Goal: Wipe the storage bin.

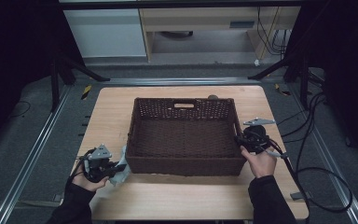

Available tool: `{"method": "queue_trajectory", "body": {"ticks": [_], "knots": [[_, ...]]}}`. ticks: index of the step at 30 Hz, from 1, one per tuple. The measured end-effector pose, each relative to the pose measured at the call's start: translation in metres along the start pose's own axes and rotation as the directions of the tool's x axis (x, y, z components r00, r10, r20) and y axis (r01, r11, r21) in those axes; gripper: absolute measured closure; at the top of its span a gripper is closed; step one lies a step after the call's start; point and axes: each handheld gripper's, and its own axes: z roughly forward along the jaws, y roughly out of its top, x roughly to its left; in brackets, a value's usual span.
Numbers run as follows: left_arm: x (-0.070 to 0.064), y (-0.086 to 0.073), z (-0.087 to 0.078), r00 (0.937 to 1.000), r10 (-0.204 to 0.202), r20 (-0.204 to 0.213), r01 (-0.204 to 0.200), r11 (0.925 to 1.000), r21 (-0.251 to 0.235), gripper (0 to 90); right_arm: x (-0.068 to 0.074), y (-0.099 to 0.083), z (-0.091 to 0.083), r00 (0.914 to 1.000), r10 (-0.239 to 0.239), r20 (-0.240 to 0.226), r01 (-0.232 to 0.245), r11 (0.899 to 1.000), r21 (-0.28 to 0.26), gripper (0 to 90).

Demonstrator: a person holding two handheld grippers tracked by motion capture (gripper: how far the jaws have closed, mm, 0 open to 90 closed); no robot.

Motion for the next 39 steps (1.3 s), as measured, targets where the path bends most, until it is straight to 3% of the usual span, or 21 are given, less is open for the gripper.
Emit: {"method": "queue_trajectory", "body": {"ticks": [6,10,15,17,20,29,33,39], "knots": [[-0.004,0.009,-0.022,0.9997,0.019,-0.017,-0.02,0.9976,-0.066,81.9,-0.003,0.002,-0.006,0.9997,-0.016,-0.019,0.015,0.999,-0.04,59.5],[-0.007,0.009,-0.023,0.9996,0.019,-0.022,-0.021,0.9974,-0.068,82.0,-0.004,0.006,-0.002,0.9988,-0.039,-0.029,0.038,0.999,-0.018,57.4],[-0.006,0.0,-0.011,0.9999,-0.005,-0.016,0.004,0.9996,-0.028,81.9,-0.008,0.005,0.007,0.9988,-0.04,-0.028,0.041,0.999,0.017,62.9],[-0.007,-0.003,-0.006,0.9999,-0.008,-0.01,0.008,0.9999,-0.011,81.9,-0.009,0.004,0.009,0.9984,-0.022,-0.052,0.023,1.0,0.021,66.0],[-0.005,-0.007,0.002,0.9995,-0.029,-0.011,0.029,0.9995,0.01,81.9,-0.005,0.005,0.008,1.0,0.0,-0.005,0.0,1.0,0.013,72.1],[0.002,-0.016,0.022,0.9988,-0.048,-0.008,0.048,0.9959,0.076,81.9,-0.002,0.006,0.01,0.9993,0.026,0.028,-0.026,1.0,0.001,72.5],[0.0,-0.009,0.013,0.999,-0.039,-0.02,0.04,0.9987,0.031,81.9,-0.003,0.005,0.008,0.9997,0.024,0.01,-0.023,0.999,-0.024,68.7],[-0.008,0.007,-0.019,0.9991,-0.008,-0.042,0.005,0.9965,-0.083,81.9,-0.005,0.005,0.003,1.0,0.003,-0.001,-0.003,0.998,-0.063,62.4]]}}
